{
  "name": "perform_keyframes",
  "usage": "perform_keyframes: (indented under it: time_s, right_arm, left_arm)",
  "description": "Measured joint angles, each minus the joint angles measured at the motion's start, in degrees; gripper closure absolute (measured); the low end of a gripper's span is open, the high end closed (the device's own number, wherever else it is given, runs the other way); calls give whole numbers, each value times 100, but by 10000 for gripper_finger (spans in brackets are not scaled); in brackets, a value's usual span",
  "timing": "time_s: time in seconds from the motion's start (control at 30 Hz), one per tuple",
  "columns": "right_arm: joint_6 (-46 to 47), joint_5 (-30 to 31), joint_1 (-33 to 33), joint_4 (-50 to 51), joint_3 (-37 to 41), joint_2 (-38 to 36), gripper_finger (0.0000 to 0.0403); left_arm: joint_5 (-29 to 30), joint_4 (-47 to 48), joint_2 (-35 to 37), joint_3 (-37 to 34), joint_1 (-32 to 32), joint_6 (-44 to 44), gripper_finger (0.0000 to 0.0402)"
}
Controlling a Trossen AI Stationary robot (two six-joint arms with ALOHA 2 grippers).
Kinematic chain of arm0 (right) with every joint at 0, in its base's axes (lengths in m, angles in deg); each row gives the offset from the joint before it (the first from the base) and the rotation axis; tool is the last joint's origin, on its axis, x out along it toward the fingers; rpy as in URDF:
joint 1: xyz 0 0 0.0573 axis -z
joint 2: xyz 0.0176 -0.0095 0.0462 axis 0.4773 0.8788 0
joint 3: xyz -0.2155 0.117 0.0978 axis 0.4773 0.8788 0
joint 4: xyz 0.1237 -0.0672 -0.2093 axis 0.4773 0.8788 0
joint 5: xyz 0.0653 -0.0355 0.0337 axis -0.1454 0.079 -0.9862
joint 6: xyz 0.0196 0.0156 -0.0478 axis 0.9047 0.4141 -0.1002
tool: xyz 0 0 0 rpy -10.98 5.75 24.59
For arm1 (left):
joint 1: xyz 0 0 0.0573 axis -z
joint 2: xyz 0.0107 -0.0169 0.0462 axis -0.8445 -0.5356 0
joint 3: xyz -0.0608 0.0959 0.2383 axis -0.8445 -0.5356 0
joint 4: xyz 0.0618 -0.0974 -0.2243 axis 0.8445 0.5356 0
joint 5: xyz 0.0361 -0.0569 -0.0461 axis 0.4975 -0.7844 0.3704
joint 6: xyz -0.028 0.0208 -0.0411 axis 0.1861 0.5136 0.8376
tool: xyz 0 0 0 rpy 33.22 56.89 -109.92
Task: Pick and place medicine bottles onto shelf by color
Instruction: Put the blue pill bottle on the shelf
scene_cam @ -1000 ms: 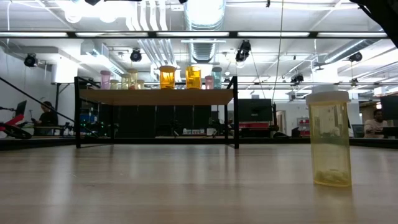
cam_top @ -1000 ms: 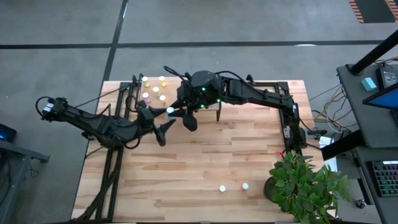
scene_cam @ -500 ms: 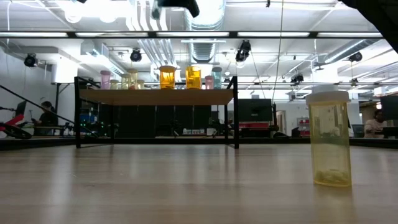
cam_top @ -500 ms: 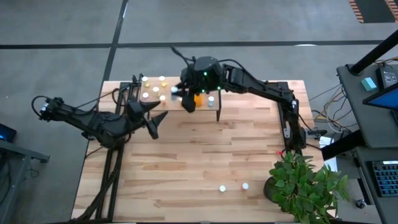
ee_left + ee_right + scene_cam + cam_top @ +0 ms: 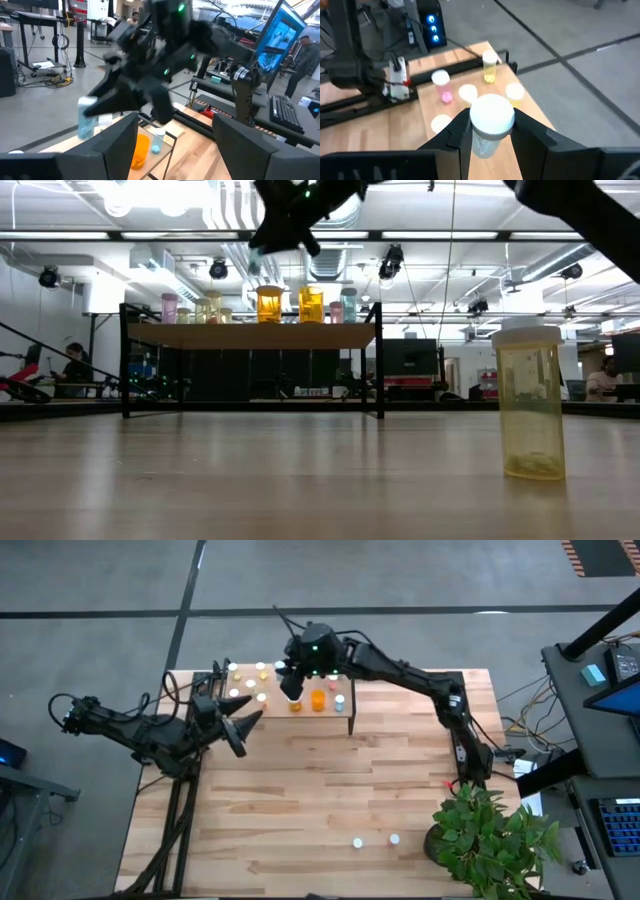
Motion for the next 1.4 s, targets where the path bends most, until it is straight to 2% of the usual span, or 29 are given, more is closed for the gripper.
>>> perform_keyframes:
  time_s: [0.2,0.33,0.5,0.7,0.83,1.2,1.4]
  right_arm:
    - [-2,-53,13,-23,0,389,296]
    - [75,7,23,-399,-50,633,296]
    - [77,371,42,-713,-50,778,296]
    - [-621,759,81,-713,-55,770,296]
    - [-751,945,72,-770,-54,689,296]
    - [-40,1034,225,-584,299,777,296]
    - [17,957,213,-543,462,759,296]
  left_arm:
    - [0,-26,47,9,0,68,161]
    - [0,-132,114,9,0,153,162]
    - [-3,-354,208,9,2,153,162]
    - [43,-862,364,9,0,106,162]
    - [59,-884,421,9,0,105,162]
    - [62,-874,291,4,2,96,162]
    - [66,-889,251,2,2,120,162]
